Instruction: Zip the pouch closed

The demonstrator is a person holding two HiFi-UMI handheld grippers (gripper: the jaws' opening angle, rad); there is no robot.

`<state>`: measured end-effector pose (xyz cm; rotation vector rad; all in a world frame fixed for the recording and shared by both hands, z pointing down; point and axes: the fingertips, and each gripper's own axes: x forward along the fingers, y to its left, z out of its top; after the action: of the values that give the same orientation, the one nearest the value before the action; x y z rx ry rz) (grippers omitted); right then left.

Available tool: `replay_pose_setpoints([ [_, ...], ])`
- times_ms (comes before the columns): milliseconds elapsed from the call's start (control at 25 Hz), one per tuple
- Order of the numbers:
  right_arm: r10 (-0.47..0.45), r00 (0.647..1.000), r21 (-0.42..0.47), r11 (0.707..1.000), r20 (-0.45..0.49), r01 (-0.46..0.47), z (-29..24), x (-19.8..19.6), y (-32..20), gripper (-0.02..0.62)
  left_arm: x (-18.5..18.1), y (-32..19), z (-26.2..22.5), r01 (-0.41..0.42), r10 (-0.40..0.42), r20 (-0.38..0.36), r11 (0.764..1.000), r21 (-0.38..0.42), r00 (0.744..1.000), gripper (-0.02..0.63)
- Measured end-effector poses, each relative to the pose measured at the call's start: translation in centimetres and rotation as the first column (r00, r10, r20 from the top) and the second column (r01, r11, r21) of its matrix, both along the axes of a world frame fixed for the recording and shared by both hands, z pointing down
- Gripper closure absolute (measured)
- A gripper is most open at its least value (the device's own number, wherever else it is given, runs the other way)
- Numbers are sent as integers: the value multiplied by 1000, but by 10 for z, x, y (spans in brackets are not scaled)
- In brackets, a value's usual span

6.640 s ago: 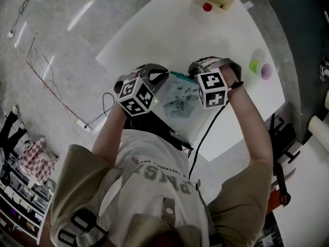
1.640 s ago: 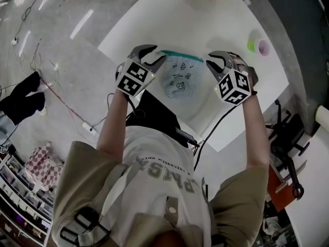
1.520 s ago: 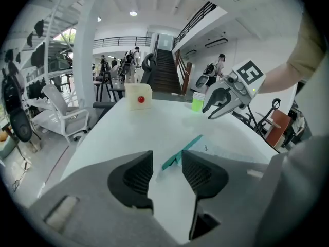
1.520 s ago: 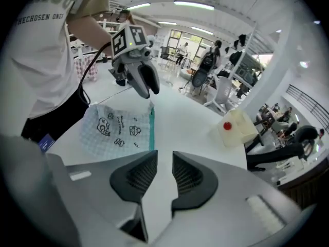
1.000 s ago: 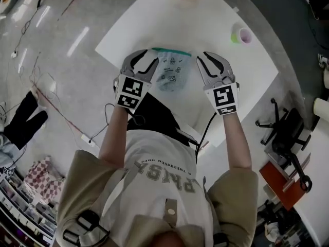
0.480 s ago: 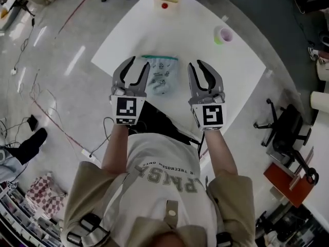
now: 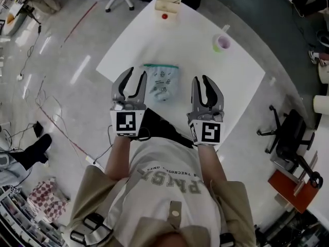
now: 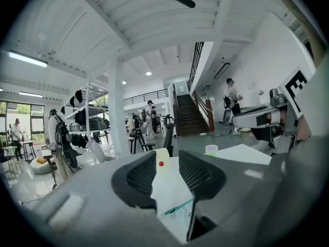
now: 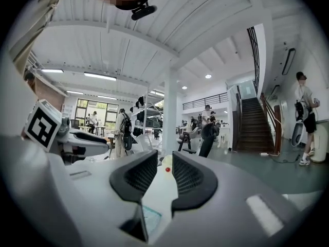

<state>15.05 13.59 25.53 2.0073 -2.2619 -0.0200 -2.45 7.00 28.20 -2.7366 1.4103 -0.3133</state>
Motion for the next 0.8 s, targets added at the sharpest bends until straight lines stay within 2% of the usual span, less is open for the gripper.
replay_pose_setpoints([
  [120,11,1000,7,1000,-25,-11,-2,0,4,506,-4,2,-7,14,-14,-13,1000,17,1000,496],
  [280,20,1000,30,999,-7,-20,-9,1,4,525,2,5,-12,8,-10,32,997,71,999,536],
  [360,22,1000,36,999,-1,-22,-11,0,4,535,4,6,-12,8,-10,25,997,71,1000,550],
  [480,10,999,33,999,-43,-9,-7,0,5,562,4,5,-13,4,-5,18,997,76,1000,572],
  [640,0,1000,23,1000,-31,1,-4,-1,3,594,4,2,-15,10,-10,-9,998,65,1000,595],
  [800,-10,1000,22,1000,-13,10,-2,-3,3,595,3,1,-13,10,-9,-22,998,58,1000,595],
])
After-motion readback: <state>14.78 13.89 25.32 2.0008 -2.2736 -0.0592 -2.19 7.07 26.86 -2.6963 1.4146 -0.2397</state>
